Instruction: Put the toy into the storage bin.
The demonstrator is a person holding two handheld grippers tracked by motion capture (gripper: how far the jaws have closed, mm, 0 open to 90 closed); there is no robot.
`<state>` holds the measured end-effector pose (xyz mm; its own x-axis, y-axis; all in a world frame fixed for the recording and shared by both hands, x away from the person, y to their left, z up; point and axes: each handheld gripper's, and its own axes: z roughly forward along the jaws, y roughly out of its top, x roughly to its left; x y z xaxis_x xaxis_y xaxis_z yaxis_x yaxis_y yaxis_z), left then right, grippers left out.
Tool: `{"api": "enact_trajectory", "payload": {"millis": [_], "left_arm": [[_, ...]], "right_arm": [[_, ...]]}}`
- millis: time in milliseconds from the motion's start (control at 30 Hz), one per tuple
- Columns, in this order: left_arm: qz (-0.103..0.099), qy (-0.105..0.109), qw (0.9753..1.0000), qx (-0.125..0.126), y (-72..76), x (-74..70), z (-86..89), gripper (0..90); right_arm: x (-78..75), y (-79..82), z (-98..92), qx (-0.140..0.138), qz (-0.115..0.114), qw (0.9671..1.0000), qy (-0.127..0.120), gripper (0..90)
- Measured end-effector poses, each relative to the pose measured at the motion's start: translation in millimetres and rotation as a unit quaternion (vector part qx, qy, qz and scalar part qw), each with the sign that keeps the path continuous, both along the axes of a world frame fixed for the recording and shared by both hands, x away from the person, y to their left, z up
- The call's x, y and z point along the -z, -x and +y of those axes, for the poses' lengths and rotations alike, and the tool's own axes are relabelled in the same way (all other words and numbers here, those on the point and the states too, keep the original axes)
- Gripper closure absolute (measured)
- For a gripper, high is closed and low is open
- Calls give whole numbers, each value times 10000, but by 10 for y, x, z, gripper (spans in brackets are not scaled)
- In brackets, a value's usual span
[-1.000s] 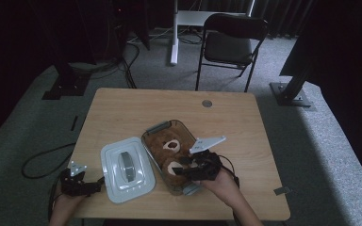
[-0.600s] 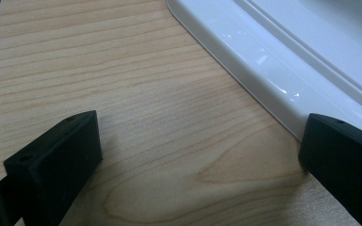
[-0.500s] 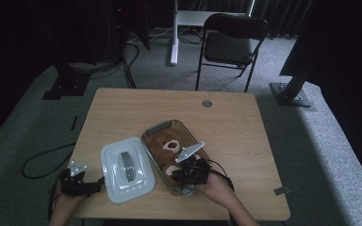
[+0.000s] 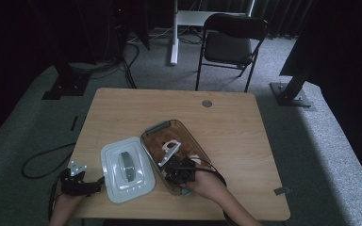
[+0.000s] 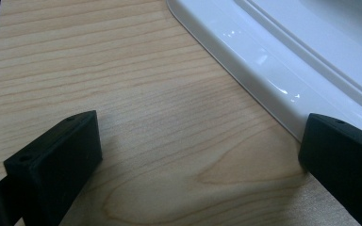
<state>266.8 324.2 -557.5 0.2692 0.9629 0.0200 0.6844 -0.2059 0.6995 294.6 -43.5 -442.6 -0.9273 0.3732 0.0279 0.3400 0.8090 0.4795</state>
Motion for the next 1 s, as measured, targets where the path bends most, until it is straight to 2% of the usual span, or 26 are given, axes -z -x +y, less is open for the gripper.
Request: {"api": "enact_trajectory", "payload": {"millis": [67,133,200,267,300,367,467,600,633,700,733,767,867,933,1000], "left_arm": [[6,-7,10000,6,0,-1,1,6],[7,-8,10000,6,0,-1,1,6],[6,-8,10000,6,0,-1,1,6],[6,-8,10000,6,0,-1,1,6],[7,-9,10000,8,0,-1,1,6],[6,-8,10000,7,0,-1,1,6],[5,-8,10000,5,0,-1,0,6],[-2,-11,10000,-10,2,-1,-1,6],[6,-11,10000,-12,4,-2,-1,6],[-8,3,10000,-31,7,0,-3,6],[-15,21,10000,-41,8,0,-3,6],[-12,29,10000,-43,10,-1,-4,6],[62,69,9999,-69,13,-17,-5,6],[136,149,9998,-53,17,-34,-8,6],[133,250,9996,-42,22,-54,-21,6]], "right_arm": [[-53,-28,-117,109,185,9984,-524,825],[-149,-53,-257,164,324,9937,-1063,811],[-249,-70,-390,322,254,9887,-1439,791],[-330,-80,-499,511,48,9844,-1684,770],[-363,-88,-548,645,-87,9832,-1707,765],[-406,-109,-637,783,-156,9808,-1781,764],[-431,-135,-751,999,-309,9773,-1845,699],[-406,-222,-921,1507,-458,9682,-1942,517],[-393,-253,-967,1619,-433,9654,-1995,489],[-360,-318,-1066,1818,-381,9600,-2095,490],[-343,-345,-1107,1890,-397,9587,-2087,479],[-328,-370,-1141,1944,-464,9572,-2095,431],[-294,-423,-1232,2228,-679,9489,-2129,360],[-267,-459,-1295,2494,-874,9403,-2145,305],[-229,-513,-1372,2763,-998,9303,-2196,244]]}}
